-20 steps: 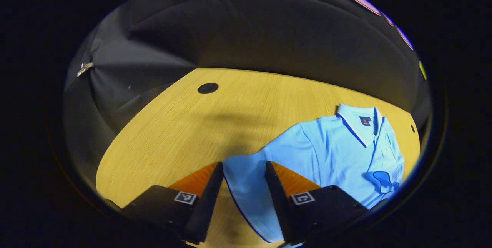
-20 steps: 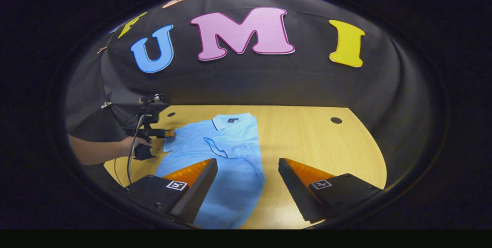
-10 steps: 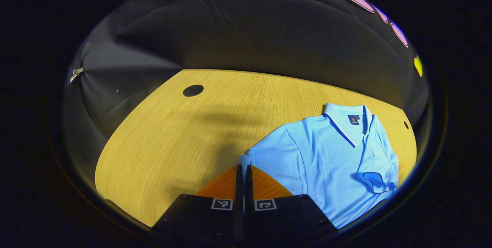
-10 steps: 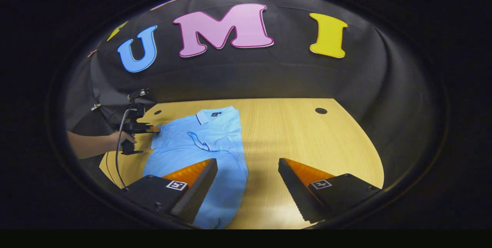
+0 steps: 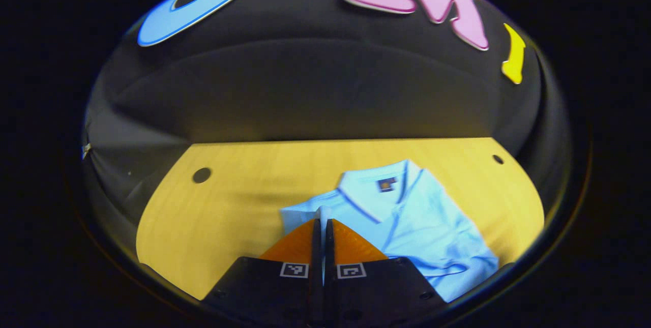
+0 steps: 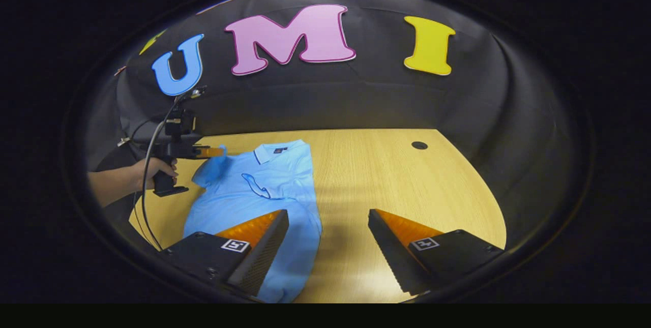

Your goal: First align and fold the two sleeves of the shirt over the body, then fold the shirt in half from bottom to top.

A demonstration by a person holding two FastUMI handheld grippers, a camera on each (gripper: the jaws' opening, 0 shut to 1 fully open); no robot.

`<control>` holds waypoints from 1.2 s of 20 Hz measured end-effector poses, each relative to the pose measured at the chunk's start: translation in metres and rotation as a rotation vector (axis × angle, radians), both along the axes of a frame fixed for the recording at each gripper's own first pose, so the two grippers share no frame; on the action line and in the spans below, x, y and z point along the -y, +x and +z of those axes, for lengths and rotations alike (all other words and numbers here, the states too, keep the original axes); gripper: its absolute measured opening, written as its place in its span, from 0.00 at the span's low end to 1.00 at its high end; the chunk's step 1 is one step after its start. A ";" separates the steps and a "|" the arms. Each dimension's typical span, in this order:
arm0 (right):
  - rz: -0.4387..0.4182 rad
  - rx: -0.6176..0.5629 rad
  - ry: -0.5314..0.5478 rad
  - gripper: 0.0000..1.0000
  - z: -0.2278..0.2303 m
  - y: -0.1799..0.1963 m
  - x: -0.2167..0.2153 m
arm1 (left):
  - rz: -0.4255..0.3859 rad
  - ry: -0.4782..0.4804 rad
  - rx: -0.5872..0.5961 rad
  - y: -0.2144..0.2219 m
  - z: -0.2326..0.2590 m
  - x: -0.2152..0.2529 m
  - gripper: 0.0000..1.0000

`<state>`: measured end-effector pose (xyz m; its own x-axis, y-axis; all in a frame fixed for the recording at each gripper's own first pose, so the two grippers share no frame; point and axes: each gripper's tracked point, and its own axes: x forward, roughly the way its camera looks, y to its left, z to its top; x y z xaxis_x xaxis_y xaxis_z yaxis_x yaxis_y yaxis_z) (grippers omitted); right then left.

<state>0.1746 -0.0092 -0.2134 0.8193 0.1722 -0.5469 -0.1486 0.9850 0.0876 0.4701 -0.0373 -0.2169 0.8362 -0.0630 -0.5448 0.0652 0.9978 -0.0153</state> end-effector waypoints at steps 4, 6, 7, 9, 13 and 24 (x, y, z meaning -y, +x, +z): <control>-0.019 0.010 -0.003 0.99 0.005 -0.004 0.011 | -0.117 -0.068 0.013 -0.008 0.023 0.068 0.07; -0.028 0.019 -0.009 0.99 0.007 -0.008 0.015 | -0.169 -0.150 0.025 -0.017 0.036 0.091 0.19; -0.030 0.020 -0.011 0.99 0.008 -0.010 0.015 | -0.186 -0.183 0.038 -0.025 0.045 0.093 0.46; -0.029 0.019 -0.006 0.99 0.008 -0.017 0.013 | -0.185 -0.199 0.081 -0.036 0.060 0.083 1.00; -0.027 -0.001 0.013 0.99 0.006 -0.042 0.000 | -0.146 -0.150 0.129 -0.096 0.082 0.041 0.97; 0.008 -0.285 -0.013 0.99 -0.064 -0.167 -0.047 | -0.116 -0.066 -0.115 -0.351 -0.025 0.000 0.97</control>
<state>0.0074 0.0378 -0.2772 0.6311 0.1696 -0.7570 -0.1280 0.9852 0.1140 0.1189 -0.0371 -0.2418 0.7539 -0.1939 -0.6277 0.1737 0.9803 -0.0941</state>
